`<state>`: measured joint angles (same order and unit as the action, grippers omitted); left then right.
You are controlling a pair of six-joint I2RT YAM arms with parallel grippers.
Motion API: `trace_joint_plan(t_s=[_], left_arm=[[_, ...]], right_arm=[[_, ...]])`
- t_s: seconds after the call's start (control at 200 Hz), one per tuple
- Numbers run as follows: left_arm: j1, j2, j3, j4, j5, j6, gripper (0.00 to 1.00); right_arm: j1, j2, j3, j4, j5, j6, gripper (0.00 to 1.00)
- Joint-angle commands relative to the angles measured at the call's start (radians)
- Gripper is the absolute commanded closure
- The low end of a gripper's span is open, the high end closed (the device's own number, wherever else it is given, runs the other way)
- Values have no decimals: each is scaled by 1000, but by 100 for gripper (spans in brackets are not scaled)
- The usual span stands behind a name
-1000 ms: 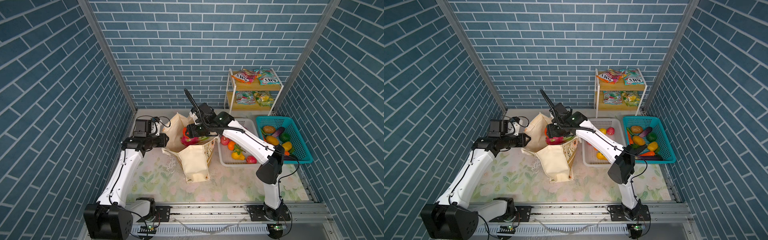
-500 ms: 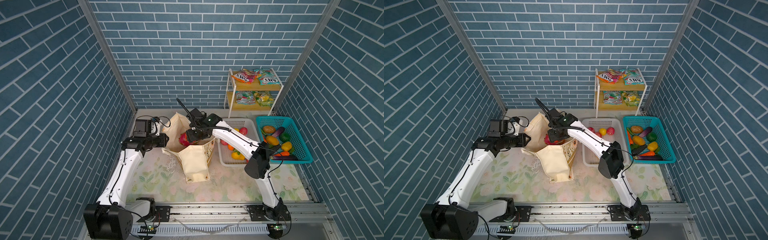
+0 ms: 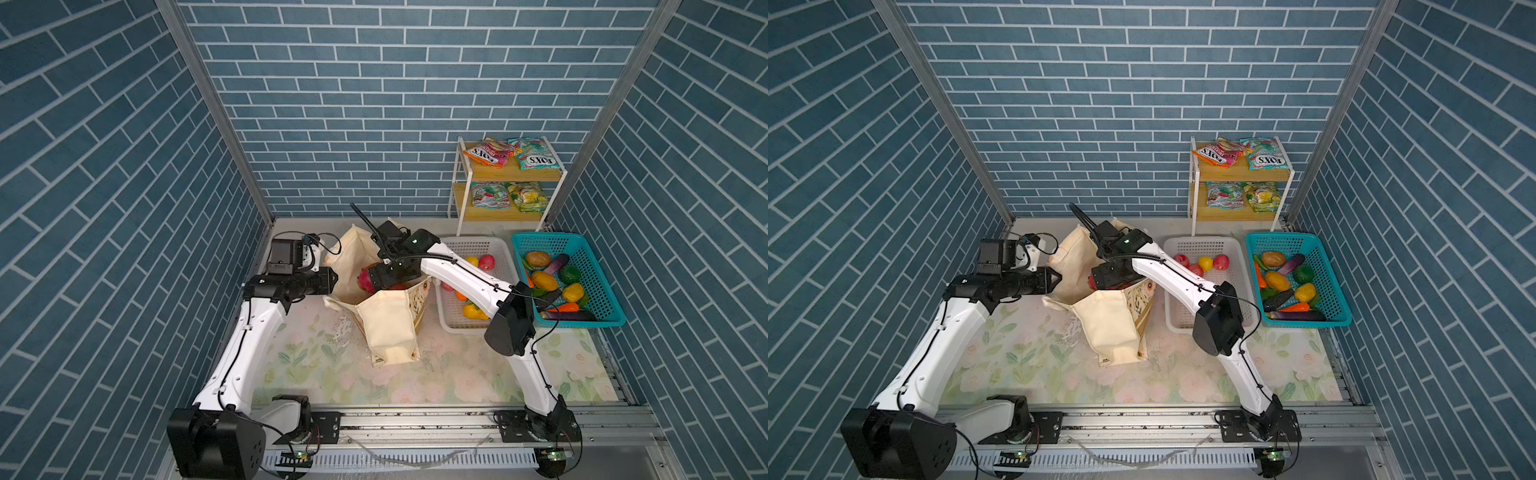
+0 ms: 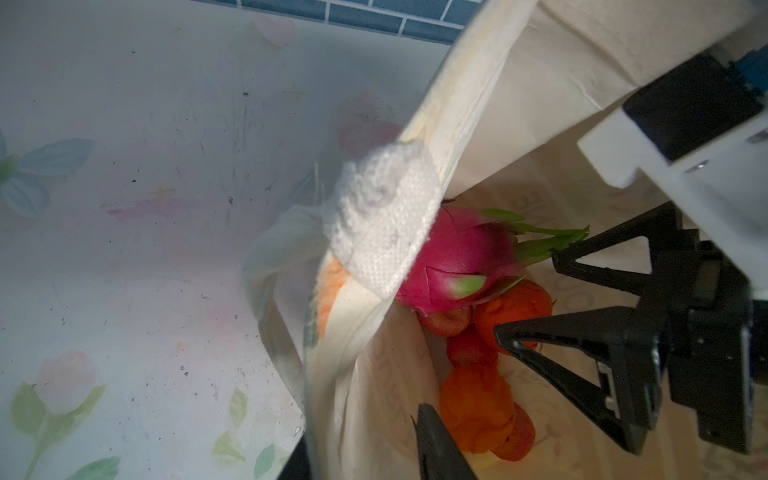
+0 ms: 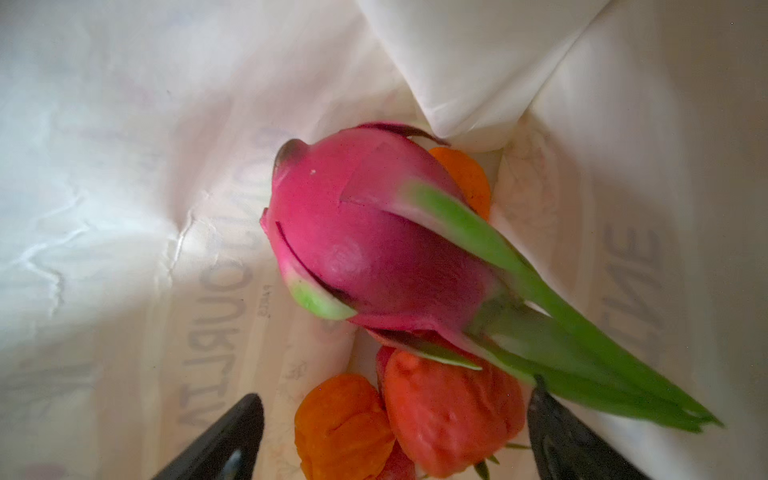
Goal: Place the food into the grocery bag and tie it
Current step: 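Lower the tomato into the tote bag and open the right gripper, then move the right gripper back over the teal vegetable basket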
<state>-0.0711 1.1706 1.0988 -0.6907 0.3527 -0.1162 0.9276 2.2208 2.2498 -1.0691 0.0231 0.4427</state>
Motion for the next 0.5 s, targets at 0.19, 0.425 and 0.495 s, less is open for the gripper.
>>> trace_joint_plan(t_s=[0.19, 0.425, 0.495], left_arm=[[-10, -6, -5, -15, -5, 9, 64], [-12, -10, -4, -18, -7, 10, 64], [-12, -13, -4, -18, -7, 10, 64]], right_arm=[[6, -243, 44, -20, 174, -72, 1], [-1, -490, -153, 117, 561, -206, 1], [-14, -571, -266, 194, 672, -221, 1]])
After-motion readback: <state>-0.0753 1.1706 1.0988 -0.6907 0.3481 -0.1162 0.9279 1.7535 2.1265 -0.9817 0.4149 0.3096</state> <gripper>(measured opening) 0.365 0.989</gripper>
